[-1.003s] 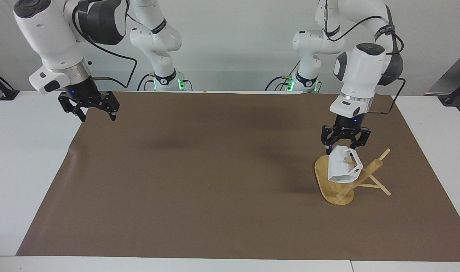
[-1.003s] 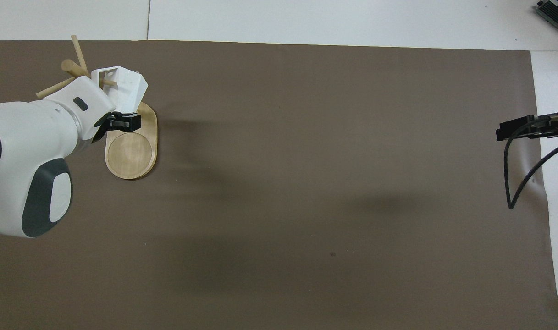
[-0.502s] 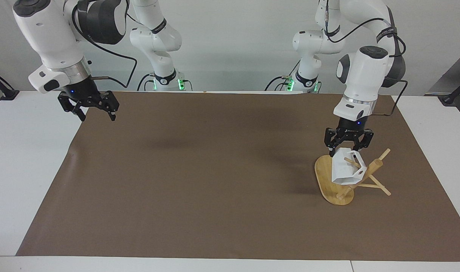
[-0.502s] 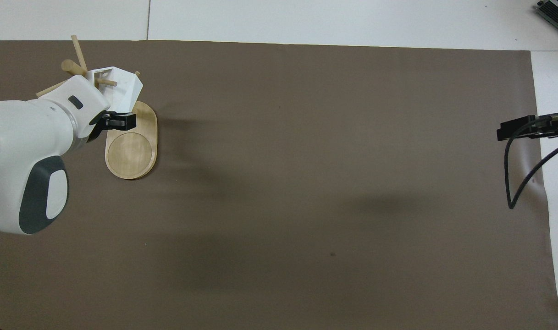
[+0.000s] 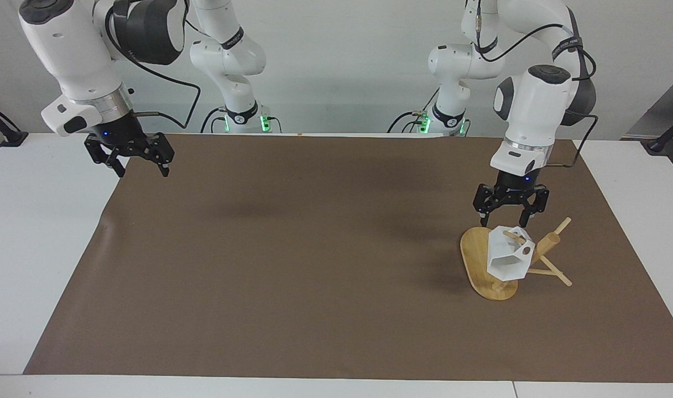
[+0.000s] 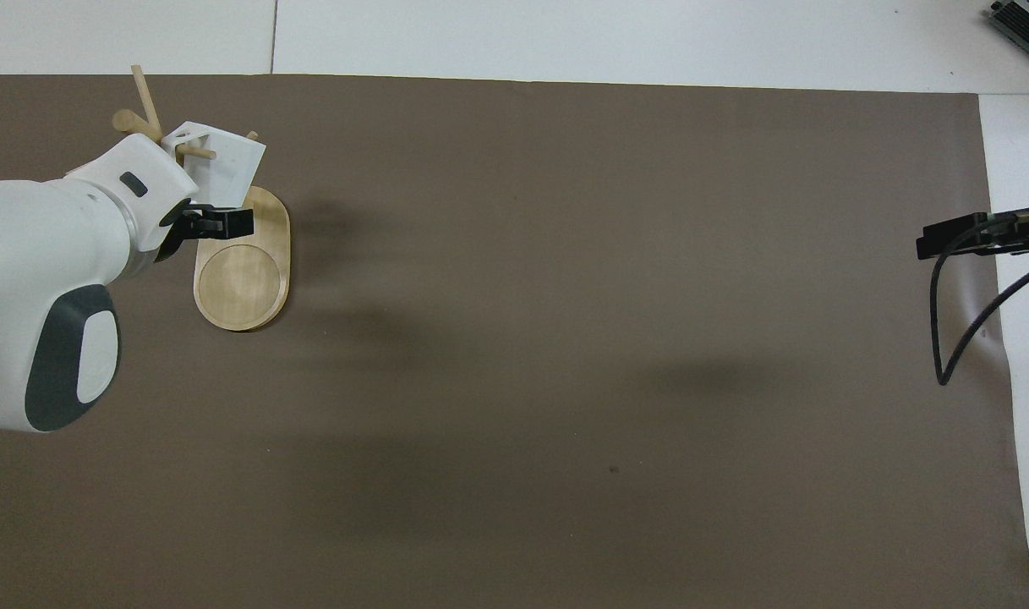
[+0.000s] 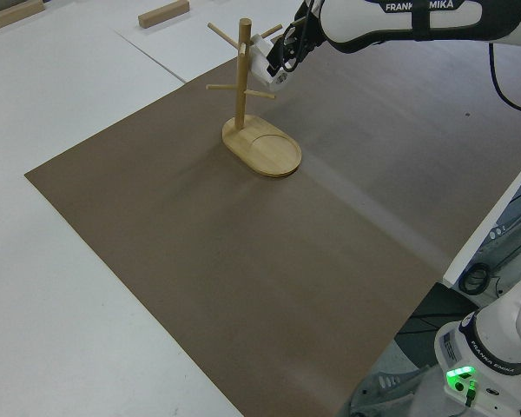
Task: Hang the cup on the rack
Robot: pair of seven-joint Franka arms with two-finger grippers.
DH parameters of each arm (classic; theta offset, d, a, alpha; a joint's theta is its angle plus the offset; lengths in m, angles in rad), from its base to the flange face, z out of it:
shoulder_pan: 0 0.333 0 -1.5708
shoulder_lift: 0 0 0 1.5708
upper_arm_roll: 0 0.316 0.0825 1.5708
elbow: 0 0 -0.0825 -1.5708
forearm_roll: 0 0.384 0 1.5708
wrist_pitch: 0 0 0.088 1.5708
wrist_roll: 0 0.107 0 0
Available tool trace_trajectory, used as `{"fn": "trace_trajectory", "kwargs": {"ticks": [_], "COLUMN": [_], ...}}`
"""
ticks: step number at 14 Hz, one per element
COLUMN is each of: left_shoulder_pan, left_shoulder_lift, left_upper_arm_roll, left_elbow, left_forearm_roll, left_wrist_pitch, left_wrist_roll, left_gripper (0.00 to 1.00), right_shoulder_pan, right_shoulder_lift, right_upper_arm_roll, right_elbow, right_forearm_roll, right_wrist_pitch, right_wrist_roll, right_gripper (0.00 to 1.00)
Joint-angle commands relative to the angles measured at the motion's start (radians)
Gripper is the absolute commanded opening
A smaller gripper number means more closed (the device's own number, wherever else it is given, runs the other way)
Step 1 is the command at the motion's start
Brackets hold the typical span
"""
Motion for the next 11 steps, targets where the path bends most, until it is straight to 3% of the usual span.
{"fn": "trace_trajectory", "kwargs": {"ticks": [1,6,11], "left_shoulder_pan": [0.024,0.056,0.083], "left_shoulder_lift": [-0.07,-0.15,-0.086], "left_upper_arm_roll": [-0.004,-0.001,-0.001], "left_elbow": [0.009,0.018,0.248], "left_forearm_roll": [0.025,0.024,-0.05], "left_wrist_pitch": [-0.121,-0.353,-0.581], "left_wrist_roll": [-0.003,0.151,0.199], "left_gripper": [1.0,1.0,1.0], "right_shoulder_pan": [-0.007,-0.015,-0.018], "right_shoulder_lift": [-0.019,-0.021,-0.021], "right_upper_arm_roll": [0.005,-0.001,-0.004], "right_elbow": [-0.015,-0.016,-0.016], "right_forearm_roll": [-0.02,-0.02,-0.019], "right_wrist_pitch": [0.007,0.003,0.001], "right_wrist_roll": [0.009,0.014,0.014], "right_gripper": [1.0,1.0,1.0]}}
